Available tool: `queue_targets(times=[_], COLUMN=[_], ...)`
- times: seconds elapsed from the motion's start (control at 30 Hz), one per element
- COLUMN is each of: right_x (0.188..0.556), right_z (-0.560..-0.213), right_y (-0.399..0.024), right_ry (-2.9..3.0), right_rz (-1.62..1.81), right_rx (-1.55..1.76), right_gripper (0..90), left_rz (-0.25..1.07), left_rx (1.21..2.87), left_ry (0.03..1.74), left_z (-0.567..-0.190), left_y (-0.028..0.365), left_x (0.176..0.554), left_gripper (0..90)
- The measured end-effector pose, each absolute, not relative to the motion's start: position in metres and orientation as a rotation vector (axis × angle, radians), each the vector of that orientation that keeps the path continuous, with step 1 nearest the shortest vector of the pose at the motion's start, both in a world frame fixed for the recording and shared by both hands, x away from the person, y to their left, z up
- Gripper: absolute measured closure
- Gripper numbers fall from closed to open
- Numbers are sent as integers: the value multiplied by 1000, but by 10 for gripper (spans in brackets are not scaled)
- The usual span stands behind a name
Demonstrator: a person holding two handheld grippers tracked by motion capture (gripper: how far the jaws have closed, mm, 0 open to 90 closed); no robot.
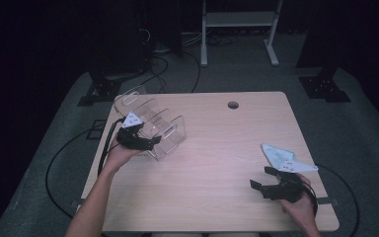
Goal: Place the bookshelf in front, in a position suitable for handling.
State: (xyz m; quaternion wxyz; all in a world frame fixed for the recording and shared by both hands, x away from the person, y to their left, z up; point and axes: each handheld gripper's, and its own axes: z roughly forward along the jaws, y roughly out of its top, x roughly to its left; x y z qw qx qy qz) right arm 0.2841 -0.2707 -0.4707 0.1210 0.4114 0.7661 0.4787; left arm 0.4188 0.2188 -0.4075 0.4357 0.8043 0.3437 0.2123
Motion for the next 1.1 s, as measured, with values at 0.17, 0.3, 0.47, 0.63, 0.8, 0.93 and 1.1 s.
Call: queue_targets(times=[0.17,0.3,0.47,0.63,0.8,0.93,1.1], right_x=[284,284,284,285,285,286,286], right_z=[-471,-471,-471,-471,-471,-471,-472], right_y=[-271,-271,-271,-272,-273,-274,-274], right_ry=[2240,2243,2241,2240,2237,2232,2230], right_rz=[1400,1401,1402,1404,1408,1410,1410], right_rx=[1206,1206,1206,1216,1220,1223,1224], right_gripper=[138,139,139,139,139,140,139], left_rz=[517,517,518,515,513,512,510], left_rx=[1990,1989,1988,1992,1990,1987,1992], left_ry=[842,832,830,827,822,811,804], left_z=[-408,-408,-408,-408,-408,-409,-409], left_y=[217,214,211,204,196,189,180], left_x=[416,414,411,405,398,392,385], left_gripper=[65,77,77,77,77,77,76])
